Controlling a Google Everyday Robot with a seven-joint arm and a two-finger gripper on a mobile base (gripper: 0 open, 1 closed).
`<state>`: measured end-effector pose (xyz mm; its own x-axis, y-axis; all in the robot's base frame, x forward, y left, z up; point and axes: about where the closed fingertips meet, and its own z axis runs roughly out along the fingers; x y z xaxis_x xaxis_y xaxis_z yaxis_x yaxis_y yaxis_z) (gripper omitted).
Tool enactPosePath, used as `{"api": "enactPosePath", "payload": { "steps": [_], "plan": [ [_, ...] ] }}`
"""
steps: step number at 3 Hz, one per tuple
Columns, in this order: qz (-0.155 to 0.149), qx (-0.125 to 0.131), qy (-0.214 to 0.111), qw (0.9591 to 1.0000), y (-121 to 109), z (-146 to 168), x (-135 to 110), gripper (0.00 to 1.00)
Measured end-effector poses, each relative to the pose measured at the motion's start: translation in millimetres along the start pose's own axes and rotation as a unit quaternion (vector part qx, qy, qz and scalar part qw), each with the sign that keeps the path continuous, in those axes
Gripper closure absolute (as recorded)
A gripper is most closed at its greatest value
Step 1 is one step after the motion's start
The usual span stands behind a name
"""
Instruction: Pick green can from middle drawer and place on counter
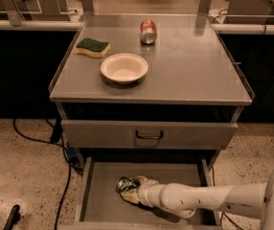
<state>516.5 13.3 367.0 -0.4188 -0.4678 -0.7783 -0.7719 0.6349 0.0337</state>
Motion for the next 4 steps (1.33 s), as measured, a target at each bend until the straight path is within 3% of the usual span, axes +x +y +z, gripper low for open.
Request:
{"api": "enactPosePath", "payload": {
  "steps": [1, 2, 3, 4],
  "plan": [
    [0.0, 0.0, 0.0, 1.0, 0, 0, 0, 0.89],
    [-0.005, -0.026, -0.007, 0.9996, 4, -8, -12, 1.0],
    [-0.003, -0.061, -0.008, 0.9981, 14, -65, -40, 1.0],
    [-0.016, -0.051, -0.005, 0.9986, 24, -141, -71, 1.0]
  ]
}}
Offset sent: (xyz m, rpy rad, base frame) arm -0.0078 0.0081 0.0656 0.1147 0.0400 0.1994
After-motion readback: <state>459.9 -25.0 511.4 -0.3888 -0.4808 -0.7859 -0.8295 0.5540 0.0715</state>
